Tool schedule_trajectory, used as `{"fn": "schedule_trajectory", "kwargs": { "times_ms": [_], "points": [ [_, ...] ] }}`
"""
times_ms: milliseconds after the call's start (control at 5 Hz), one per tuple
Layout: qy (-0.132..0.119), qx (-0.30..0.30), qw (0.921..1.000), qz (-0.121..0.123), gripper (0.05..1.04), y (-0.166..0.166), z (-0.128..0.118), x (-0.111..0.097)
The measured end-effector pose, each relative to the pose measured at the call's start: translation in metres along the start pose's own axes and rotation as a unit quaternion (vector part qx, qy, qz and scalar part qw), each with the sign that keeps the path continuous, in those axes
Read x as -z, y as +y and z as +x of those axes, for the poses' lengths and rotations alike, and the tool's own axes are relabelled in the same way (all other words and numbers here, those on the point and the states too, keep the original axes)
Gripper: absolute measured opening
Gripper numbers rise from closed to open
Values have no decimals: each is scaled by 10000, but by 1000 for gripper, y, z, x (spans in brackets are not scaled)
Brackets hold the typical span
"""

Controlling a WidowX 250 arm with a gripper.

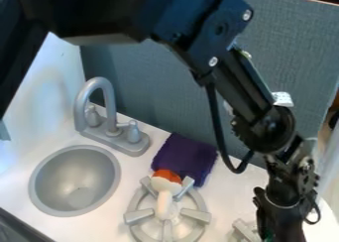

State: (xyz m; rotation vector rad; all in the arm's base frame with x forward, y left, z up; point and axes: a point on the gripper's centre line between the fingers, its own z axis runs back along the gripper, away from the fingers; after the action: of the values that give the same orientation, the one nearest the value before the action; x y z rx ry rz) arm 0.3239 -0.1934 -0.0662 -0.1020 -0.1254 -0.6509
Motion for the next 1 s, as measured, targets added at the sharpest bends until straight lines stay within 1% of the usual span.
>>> {"fn": "schedule_trajectory", "kwargs": {
  "times_ms": [200, 400, 600, 800, 1000],
  "points": [
    [93, 54, 9999, -4, 332, -5, 0, -1],
    [203, 57, 9998, -40, 332, -6, -3, -1],
    [94, 93, 9999, -35, 332, -10, -13, -18],
    [-505, 67, 9987, 56, 332, -13, -19, -64],
    [-758, -362, 9964, 109, 332, -2, -50, -90]
  ]
}}
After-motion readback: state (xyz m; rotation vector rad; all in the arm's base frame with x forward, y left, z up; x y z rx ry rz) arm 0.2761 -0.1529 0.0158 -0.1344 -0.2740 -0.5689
